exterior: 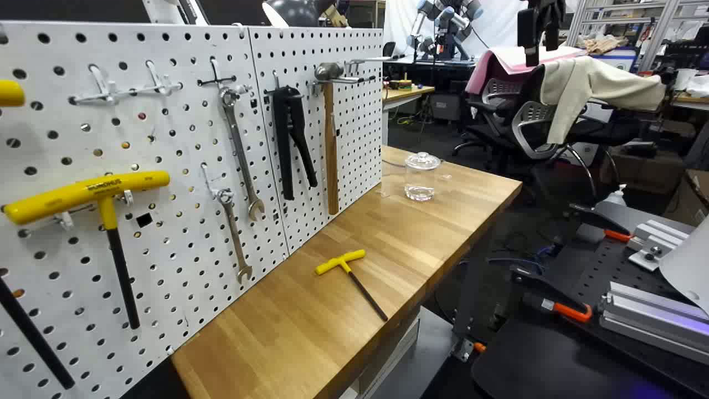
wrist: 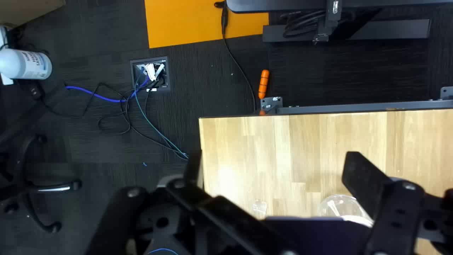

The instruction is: Remove the wrench from the peg board

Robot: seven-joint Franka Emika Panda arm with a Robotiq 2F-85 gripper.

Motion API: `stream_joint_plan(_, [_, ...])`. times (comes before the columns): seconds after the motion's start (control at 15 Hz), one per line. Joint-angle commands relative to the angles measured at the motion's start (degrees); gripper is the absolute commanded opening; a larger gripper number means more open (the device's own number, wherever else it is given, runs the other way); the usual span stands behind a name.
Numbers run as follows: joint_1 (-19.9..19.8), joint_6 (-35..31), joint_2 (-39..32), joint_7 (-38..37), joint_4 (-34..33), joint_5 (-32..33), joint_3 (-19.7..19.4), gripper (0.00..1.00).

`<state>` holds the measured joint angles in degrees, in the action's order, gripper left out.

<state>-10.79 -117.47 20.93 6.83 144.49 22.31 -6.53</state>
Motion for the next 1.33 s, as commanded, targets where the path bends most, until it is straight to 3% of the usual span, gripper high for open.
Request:
stream_joint_plan(0.0, [0.5,0.2,0.0,-0.2,-0.1,0.1,-0.4,1.0])
stream_joint_plan(0.87, [0.6,-0.7,0.5,-0.4,0.5,0.5,-0.3,1.0])
stream_joint_plan(1.27, [4.4,-6.0,5.1,4.0,6.0,0.7,0.8,1.0])
